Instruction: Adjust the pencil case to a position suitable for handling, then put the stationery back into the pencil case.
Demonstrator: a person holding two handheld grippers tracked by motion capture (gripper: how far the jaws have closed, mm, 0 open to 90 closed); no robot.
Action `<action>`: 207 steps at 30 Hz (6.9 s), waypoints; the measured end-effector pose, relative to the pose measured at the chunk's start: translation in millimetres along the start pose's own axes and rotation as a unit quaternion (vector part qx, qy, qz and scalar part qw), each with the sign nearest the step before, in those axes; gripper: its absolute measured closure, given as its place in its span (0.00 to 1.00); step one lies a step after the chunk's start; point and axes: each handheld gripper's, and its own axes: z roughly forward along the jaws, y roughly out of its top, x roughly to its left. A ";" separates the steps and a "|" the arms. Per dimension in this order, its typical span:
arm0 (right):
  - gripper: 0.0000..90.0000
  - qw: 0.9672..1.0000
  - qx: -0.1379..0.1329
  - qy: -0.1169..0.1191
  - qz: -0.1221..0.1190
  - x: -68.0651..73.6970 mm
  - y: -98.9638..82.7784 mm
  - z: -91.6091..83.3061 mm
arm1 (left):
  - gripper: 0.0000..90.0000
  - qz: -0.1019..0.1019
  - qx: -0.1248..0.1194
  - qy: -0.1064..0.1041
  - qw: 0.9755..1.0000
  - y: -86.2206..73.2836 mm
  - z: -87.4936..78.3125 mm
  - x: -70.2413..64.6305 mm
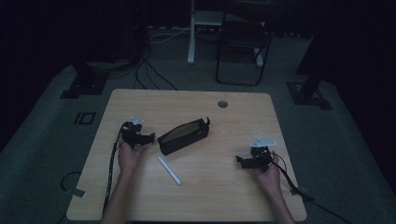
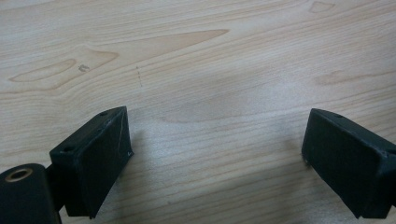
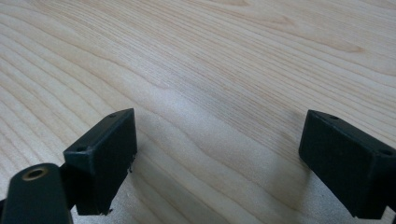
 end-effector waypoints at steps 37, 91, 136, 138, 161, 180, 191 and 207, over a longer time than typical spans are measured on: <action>0.13 1.000 0.000 0.005 -0.004 0.0 0.3 0.4 | 0.59 0.031 -0.020 -0.008 0.999 18.9 -57.6 -12.7; 0.13 1.000 -0.001 0.002 -0.002 -0.4 0.3 0.3 | 0.71 0.125 -0.020 -0.140 0.982 26.7 -60.8 -82.2; 0.13 1.000 0.000 0.002 -0.002 -0.5 0.3 0.3 | 0.50 0.169 -0.060 -0.199 0.963 14.3 -96.0 -99.3; 0.13 1.000 -0.001 0.002 -0.002 -0.5 0.3 0.3 | 0.48 0.174 -0.065 -0.204 0.961 12.8 -99.7 -100.9; 0.13 1.000 -0.001 0.002 -0.002 -0.5 0.3 0.3 | 0.41 0.192 -0.078 -0.232 0.950 -17.1 -119.5 -108.1; 0.13 1.000 -0.001 0.002 -0.002 -0.5 0.3 0.3 | 0.32 0.246 -0.047 -0.258 0.933 -42.4 -117.8 -123.0; 0.13 1.000 -0.001 0.002 -0.002 -0.4 0.3 0.3 | 0.32 0.268 0.007 -0.262 0.927 -56.7 -98.1 -125.6; 0.13 1.000 0.000 0.002 -0.002 -0.5 0.3 0.3 | 0.44 0.292 0.030 -0.249 0.923 -61.7 -86.8 -123.7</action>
